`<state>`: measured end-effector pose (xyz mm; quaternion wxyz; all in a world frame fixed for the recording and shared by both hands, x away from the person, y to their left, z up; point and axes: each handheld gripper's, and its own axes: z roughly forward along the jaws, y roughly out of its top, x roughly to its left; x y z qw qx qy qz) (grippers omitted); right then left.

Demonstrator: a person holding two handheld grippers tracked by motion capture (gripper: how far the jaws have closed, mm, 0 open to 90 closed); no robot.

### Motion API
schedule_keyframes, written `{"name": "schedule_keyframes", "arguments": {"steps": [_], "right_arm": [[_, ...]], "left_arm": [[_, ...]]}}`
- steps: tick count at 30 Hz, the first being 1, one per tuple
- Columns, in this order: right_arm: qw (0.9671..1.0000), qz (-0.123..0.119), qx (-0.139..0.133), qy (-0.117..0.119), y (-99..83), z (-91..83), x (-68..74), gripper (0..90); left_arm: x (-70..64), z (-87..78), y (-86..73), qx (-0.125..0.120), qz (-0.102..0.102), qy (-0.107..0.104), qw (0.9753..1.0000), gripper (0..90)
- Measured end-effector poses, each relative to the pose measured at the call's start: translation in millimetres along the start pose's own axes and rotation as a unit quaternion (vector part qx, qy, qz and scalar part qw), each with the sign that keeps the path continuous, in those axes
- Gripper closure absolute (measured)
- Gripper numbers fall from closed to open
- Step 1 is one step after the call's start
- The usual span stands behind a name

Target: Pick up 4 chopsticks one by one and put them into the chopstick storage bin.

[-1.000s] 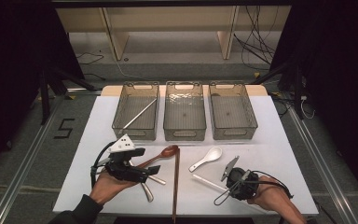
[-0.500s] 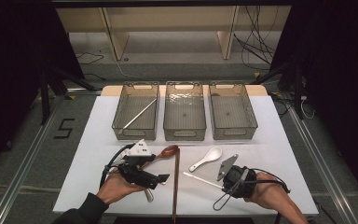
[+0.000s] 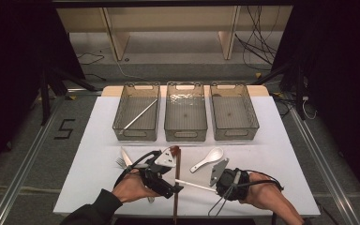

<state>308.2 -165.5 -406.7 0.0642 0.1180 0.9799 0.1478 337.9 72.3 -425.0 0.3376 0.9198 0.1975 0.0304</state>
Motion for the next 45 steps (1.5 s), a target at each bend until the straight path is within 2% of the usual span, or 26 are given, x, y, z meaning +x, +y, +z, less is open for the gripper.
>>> {"name": "schedule_keyframes", "arguments": {"steps": [1, 2, 6, 8, 11, 13, 22, 26, 29, 33, 34, 36, 39, 40, 41, 42, 43, 44, 45], "right_arm": [[1.0000, 0.001, -0.001, 0.000, 0.5, 0.1, 0.2, 85.7], [1.0000, -0.008, -0.004, 0.000, 0.5, 0.7, -0.5, 85.7], [0.9999, -0.009, -0.001, 0.005, 1.5, 0.7, 0.8, 85.7], [0.9995, -0.025, 0.014, 0.013, 2.5, -0.2, -0.3, 85.7], [0.9995, -0.023, 0.015, 0.015, 3.7, -0.2, 1.5, 85.7], [0.9993, -0.032, 0.012, 0.015, 4.6, -0.1, 1.5, 85.7], [0.9987, -0.043, 0.012, 0.023, 7.0, 2.1, 5.0, 85.6], [0.9982, -0.054, 0.009, 0.026, 7.2, 2.5, 5.9, 85.6], [0.9981, -0.054, 0.008, 0.029, 7.1, 2.3, 7.2, 85.5], [0.9973, -0.068, 0.001, 0.026, 6.6, 0.2, 8.1, 85.3], [0.9975, -0.065, 0.004, 0.027, 6.3, -0.9, 9.2, 84.9], [0.9969, -0.075, -0.008, 0.024, 5.3, -0.9, 6.9, 83.6], [0.9980, -0.060, -0.003, 0.021, 3.7, -4.9, 5.8, 81.9], [0.9978, -0.063, -0.009, 0.016, 3.2, -5.6, 4.3, 81.0], [0.9983, -0.055, -0.012, 0.014, 2.9, -7.1, 3.0, 79.9], [0.9991, -0.036, -0.020, 0.006, 2.6, -9.0, 2.2, 79.5], [0.9989, -0.029, -0.037, -0.006, 1.4, -9.9, 0.2, 77.4], [0.9987, -0.023, -0.043, -0.013, 0.8, -12.6, -2.2, 74.0], [0.9989, -0.006, -0.041, -0.019, 0.4, -16.7, -3.1, 70.4]], "left_arm": [[-0.8, 2.4, 0.6, 0.007, 0.006, -0.002, 1.0000, 21.2], [-1.7, 4.5, 1.3, 0.010, 0.011, -0.008, 0.9999, 22.6], [-6.0, 8.8, 4.0, 0.017, 0.027, -0.029, 0.9991, 32.3], [-8.2, 11.2, 4.8, 0.022, 0.037, -0.033, 0.9986, 36.3], [-11.5, 14.7, 5.3, 0.032, 0.050, -0.040, 0.9974, 41.6], [-13.5, 16.2, 5.6, 0.038, 0.058, -0.046, 0.9965, 44.6], [-18.1, 16.4, 5.9, 0.051, 0.085, -0.056, 0.9936, 60.2], [-18.9, 15.4, 5.1, 0.057, 0.093, -0.057, 0.9924, 70.1], [-18.5, 13.2, 4.5, 0.057, 0.102, -0.067, 0.9909, 74.5], [-18.0, 11.7, 3.8, 0.059, 0.111, -0.090, 0.9880, 77.7], [-18.1, 10.9, 3.8, 0.060, 0.117, -0.096, 0.9867, 78.6], [-19.5, 9.3, 3.9, 0.056, 0.125, -0.109, 0.9846, 80.8], [-21.2, 6.0, 5.2, 0.041, 0.131, -0.105, 0.9849, 82.5], [-21.2, 4.6, 5.4, 0.036, 0.131, -0.100, 0.9856, 82.6], [-20.0, 3.5, 5.7, 0.035, 0.127, -0.099, 0.9863, 82.7], [-18.6, 2.7, 5.2, 0.033, 0.126, -0.092, 0.9873, 82.7], [-16.5, 1.7, 4.4, 0.034, 0.123, -0.081, 0.9885, 82.8], [-13.9, 0.9, 3.4, 0.035, 0.116, -0.079, 0.9895, 82.8], [-11.9, 0.0, 2.3, 0.034, 0.114, -0.071, 0.9903, 82.8]]}}
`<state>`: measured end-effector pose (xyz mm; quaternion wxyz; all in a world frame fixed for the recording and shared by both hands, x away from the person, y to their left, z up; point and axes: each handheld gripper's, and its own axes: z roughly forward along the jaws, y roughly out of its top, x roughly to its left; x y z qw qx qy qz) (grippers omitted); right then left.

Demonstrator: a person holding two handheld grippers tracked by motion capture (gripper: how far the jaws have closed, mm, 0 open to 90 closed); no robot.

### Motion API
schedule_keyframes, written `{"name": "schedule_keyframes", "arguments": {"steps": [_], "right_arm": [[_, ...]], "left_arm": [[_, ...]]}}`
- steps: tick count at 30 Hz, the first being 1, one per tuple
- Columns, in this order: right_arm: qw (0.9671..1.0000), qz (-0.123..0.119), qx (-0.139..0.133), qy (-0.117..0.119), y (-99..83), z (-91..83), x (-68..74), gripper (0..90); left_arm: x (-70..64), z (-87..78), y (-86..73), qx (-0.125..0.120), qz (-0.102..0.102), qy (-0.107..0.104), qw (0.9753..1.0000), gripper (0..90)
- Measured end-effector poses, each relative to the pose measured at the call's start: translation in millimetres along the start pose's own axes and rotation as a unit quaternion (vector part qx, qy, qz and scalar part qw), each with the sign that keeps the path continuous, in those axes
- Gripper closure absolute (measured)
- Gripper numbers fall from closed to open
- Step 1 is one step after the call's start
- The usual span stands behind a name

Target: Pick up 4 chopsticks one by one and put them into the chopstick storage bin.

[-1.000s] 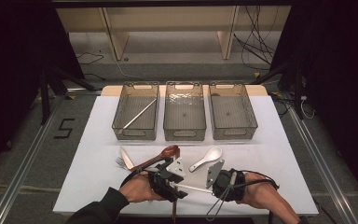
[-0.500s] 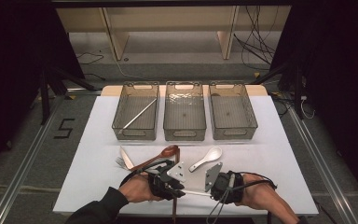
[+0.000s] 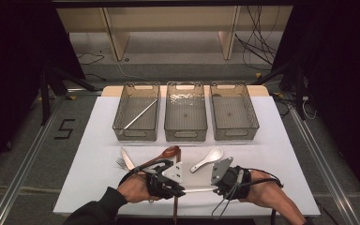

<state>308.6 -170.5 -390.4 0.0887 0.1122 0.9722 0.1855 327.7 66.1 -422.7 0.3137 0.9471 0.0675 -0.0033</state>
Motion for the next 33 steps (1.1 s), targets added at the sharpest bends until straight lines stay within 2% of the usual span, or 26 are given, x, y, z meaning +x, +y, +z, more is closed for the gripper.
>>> {"name": "schedule_keyframes", "arguments": {"steps": [4, 6, 8, 9, 10, 12, 13, 15, 18, 20, 22, 24, 28, 30, 31, 33], "right_arm": [[0.9979, 0.038, -0.039, -0.034, -2.2, -10.1, -6.4, 58.1], [0.9951, 0.052, -0.061, -0.058, -3.6, -11.9, -7.4, 52.6], [0.9932, 0.065, -0.075, -0.061, -5.8, -14.5, -6.6, 46.1], [0.9902, 0.075, -0.090, -0.076, -6.2, -14.8, -6.8, 44.2], [0.9882, 0.090, -0.097, -0.078, -6.9, -16.2, -6.6, 42.4], [0.9862, 0.092, -0.108, -0.085, -10.2, -19.0, -8.7, 41.5], [0.9837, 0.105, -0.113, -0.092, -11.2, -19.5, -7.8, 40.1], [0.9825, 0.116, -0.114, -0.090, -14.5, -19.6, -8.5, 36.1], [0.9762, 0.146, -0.133, -0.089, -20.0, -17.7, -9.4, 32.4], [0.9699, 0.168, -0.152, -0.088, -25.0, -16.9, -10.1, 30.6], [0.9628, 0.188, -0.175, -0.084, -30.3, -15.9, -11.4, 29.3], [0.9572, 0.202, -0.191, -0.082, -35.1, -16.1, -11.9, 29.0], [0.9464, 0.226, -0.215, -0.084, -42.7, -18.9, -13.8, 27.5], [0.9442, 0.233, -0.217, -0.084, -46.3, -19.1, -15.0, 26.5], [0.9426, 0.238, -0.217, -0.086, -47.9, -18.9, -15.0, 26.3], [0.9412, 0.245, -0.218, -0.083, -51.0, -18.5, -15.6, 25.2]], "left_arm": [[7.8, -7.1, -3.6, -0.004, -0.029, 0.017, 0.9994, 82.8], [11.9, -11.3, -5.7, -0.012, -0.046, 0.025, 0.9985, 82.8], [15.6, -16.2, -7.7, -0.018, -0.062, 0.035, 0.9973, 82.7], [17.3, -18.5, -8.8, -0.020, -0.071, 0.042, 0.9964, 82.8], [18.9, -21.1, -10.1, -0.021, -0.076, 0.050, 0.9956, 82.8], [21.9, -25.3, -13.0, -0.026, -0.091, 0.062, 0.9936, 82.8], [22.7, -26.9, -14.3, -0.030, -0.099, 0.069, 0.9922, 82.8], [25.4, -30.9, -16.9, -0.034, -0.114, 0.081, 0.9896, 82.8], [30.4, -37.1, -20.3, -0.047, -0.138, 0.097, 0.9846, 82.7], [33.0, -41.4, -22.2, -0.059, -0.152, 0.106, 0.9810, 82.7], [34.6, -43.8, -23.6, -0.073, -0.167, 0.116, 0.9764, 82.7], [36.7, -47.0, -24.9, -0.071, -0.172, 0.124, 0.9746, 82.7], [41.1, -51.6, -27.6, -0.082, -0.192, 0.133, 0.9687, 82.7], [44.0, -54.6, -28.9, -0.088, -0.200, 0.140, 0.9659, 82.8], [45.3, -56.0, -29.7, -0.092, -0.207, 0.143, 0.9635, 82.7], [48.9, -59.5, -31.9, -0.093, -0.213, 0.150, 0.9610, 82.8]]}}
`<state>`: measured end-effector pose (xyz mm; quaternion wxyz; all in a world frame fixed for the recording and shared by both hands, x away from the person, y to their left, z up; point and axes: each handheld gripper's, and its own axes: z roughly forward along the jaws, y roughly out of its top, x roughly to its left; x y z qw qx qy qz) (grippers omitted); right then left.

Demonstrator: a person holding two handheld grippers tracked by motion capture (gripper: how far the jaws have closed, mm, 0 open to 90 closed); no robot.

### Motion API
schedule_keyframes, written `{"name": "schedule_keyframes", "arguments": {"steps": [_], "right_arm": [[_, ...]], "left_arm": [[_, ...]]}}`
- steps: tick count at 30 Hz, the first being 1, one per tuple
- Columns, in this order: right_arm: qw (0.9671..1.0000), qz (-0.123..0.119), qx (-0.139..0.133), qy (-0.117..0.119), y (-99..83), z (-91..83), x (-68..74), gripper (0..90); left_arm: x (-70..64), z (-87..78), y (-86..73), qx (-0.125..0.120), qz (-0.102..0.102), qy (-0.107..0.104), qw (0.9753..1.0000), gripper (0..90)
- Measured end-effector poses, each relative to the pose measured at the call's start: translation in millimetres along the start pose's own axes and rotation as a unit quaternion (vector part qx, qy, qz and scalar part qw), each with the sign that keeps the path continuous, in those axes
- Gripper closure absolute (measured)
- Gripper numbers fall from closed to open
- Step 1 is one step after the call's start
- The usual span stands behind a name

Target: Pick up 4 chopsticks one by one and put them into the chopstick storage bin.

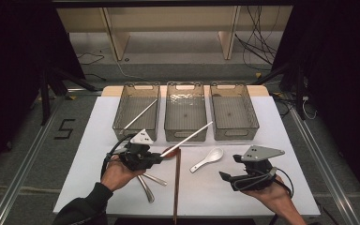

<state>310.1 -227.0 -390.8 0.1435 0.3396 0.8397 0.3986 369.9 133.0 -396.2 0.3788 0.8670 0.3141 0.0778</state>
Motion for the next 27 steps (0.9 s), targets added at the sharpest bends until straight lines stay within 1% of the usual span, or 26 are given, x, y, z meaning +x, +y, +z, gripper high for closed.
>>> {"name": "schedule_keyframes", "arguments": {"steps": [3, 4, 8, 11, 14, 16, 18, 20, 22, 23, 25, 27], "right_arm": [[0.9999, 0.010, 0.001, 0.001, -3.0, 0.0, -1.6, 24.3], [0.9999, 0.012, 0.000, 0.003, -3.7, 0.1, -2.0, 24.1], [0.9997, 0.024, 0.002, -0.004, -5.1, 0.6, -2.9, 23.3], [0.9995, 0.030, 0.004, -0.006, -6.4, 1.3, -3.7, 23.2], [0.9994, 0.032, 0.009, -0.009, -6.9, 3.4, -3.6, 23.2], [0.9993, 0.033, 0.013, -0.009, -7.0, 4.1, -3.6, 23.3], [0.9992, 0.037, 0.013, -0.003, -7.2, 4.1, -4.2, 23.3], [0.9991, 0.039, 0.013, -0.005, -7.4, 4.2, -4.6, 23.5], [0.9991, 0.039, 0.013, -0.005, -7.5, 4.5, -5.0, 23.6], [0.9991, 0.039, 0.014, -0.005, -7.5, 4.7, -5.1, 23.6], [0.9991, 0.039, 0.014, -0.003, -7.4, 4.7, -5.2, 23.7], [0.9991, 0.039, 0.014, -0.003, -7.3, 4.3, -5.1, 23.8]], "left_arm": [[9.3, -4.1, 0.0, -0.004, -0.011, 0.013, 0.9999, 82.8], [12.9, -5.9, -0.3, -0.008, -0.018, 0.017, 0.9997, 82.7], [27.7, -13.1, -3.1, -0.022, -0.044, 0.038, 0.9981, 82.7], [39.1, -16.8, -5.0, -0.031, -0.067, 0.051, 0.9960, 82.7], [50.0, -19.4, -4.8, -0.032, -0.081, 0.067, 0.9940, 82.7], [56.6, -21.3, -3.4, -0.038, -0.091, 0.078, 0.9920, 82.7], [62.8, -23.7, -1.4, -0.042, -0.099, 0.086, 0.9904, 82.8], [69.4, -25.0, 0.9, -0.046, -0.111, 0.092, 0.9885, 82.8], [76.7, -25.8, 3.6, -0.044, -0.117, 0.100, 0.9871, 82.7], [80.9, -25.7, 5.3, -0.045, -0.124, 0.103, 0.9860, 82.7], [87.4, -25.2, 7.4, -0.042, -0.124, 0.109, 0.9854, 82.7], [94.8, -23.8, 8.5, -0.039, -0.130, 0.118, 0.9837, 82.7]]}}
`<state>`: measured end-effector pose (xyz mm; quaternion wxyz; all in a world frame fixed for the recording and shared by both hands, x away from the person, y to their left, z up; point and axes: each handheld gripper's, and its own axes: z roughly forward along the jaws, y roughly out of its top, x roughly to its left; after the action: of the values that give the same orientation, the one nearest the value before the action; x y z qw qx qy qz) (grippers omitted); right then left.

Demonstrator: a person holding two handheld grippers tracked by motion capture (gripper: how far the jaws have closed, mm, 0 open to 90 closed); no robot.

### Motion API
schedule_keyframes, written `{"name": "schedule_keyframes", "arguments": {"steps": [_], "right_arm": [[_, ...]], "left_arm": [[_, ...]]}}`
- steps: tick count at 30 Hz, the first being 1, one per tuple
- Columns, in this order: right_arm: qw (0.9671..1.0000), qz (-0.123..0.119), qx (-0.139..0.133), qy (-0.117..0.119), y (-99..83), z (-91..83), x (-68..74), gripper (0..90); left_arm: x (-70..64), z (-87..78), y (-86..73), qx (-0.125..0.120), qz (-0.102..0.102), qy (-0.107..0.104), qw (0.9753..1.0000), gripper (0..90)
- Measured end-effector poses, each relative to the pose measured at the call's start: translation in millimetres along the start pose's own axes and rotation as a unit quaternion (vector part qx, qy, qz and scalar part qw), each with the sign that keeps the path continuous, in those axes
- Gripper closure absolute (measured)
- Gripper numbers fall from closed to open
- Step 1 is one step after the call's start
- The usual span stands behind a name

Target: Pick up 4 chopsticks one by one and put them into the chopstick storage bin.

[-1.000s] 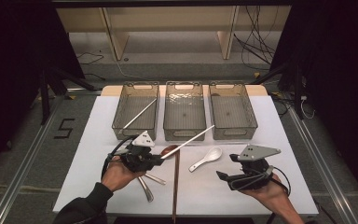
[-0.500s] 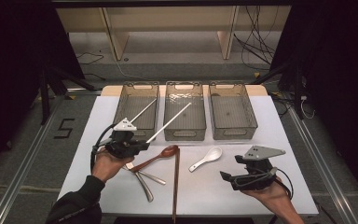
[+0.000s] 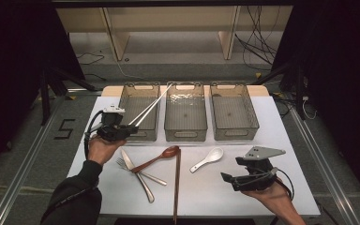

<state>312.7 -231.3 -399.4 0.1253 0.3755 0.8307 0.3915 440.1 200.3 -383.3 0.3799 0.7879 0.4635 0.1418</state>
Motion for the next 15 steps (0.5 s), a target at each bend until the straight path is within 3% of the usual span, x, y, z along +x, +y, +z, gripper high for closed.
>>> {"name": "schedule_keyframes", "arguments": {"steps": [6, 15], "right_arm": [[1.0000, 0.000, 0.001, 0.003, 0.2, 0.0, 0.2, 23.6], [1.0000, 0.001, -0.002, 0.004, 0.7, 0.0, 0.0, 23.3]], "left_arm": [[20.0, 9.0, 6.0, 0.012, -0.015, 0.019, 0.9996, 82.7], [35.7, 21.8, 11.3, 0.028, -0.029, 0.040, 0.9984, 82.7]]}}
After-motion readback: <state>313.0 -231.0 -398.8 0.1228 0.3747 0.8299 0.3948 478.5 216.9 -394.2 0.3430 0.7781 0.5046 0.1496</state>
